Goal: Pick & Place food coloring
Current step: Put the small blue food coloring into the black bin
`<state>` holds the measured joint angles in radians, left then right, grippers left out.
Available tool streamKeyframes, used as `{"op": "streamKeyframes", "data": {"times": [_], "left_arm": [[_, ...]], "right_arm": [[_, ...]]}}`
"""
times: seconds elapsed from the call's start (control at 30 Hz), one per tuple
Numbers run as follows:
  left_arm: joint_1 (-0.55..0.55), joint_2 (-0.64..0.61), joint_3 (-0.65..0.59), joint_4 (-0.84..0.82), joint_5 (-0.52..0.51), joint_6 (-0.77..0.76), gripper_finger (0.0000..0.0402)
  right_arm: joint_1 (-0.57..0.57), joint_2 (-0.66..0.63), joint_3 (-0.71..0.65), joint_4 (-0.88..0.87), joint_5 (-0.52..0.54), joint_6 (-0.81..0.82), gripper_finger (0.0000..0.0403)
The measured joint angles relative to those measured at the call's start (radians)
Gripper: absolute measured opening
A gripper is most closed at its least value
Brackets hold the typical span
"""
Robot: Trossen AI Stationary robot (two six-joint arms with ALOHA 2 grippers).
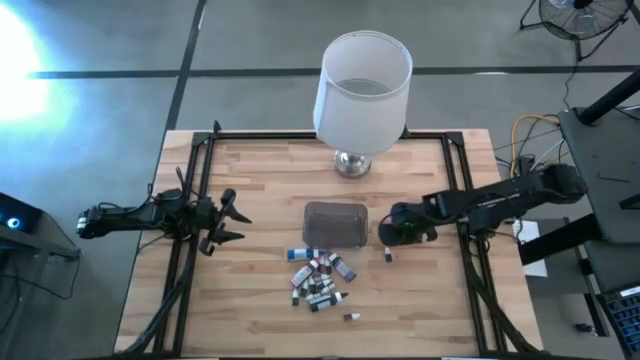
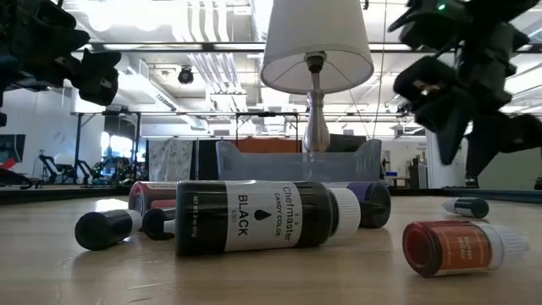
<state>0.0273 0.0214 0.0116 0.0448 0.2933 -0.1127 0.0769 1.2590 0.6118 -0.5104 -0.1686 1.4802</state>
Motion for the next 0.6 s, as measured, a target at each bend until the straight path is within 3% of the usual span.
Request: {"op": "streamKeyframes", "data": {"times": [0.17, 0.3, 0.6], "left_arm": [[0.0, 0.0, 0.0, 0.0, 0.0, 0.0, 0.0179], [0.0, 0.0, 0.0, 0.0, 0.0, 0.0, 0.0179], [0.0, 0.0, 0.0, 0.002, 0.0, 0.0, 0.0179]], "right_arm": [[0.022, 0.153, 0.059, -0.003, 0.015, -0.074, 0.0215], [0.057, 0.254, 0.102, -0.003, 0.035, -0.097, 0.0228], [0.085, 0.32, 0.138, -0.038, 0.101, -0.059, 0.0187]]}}
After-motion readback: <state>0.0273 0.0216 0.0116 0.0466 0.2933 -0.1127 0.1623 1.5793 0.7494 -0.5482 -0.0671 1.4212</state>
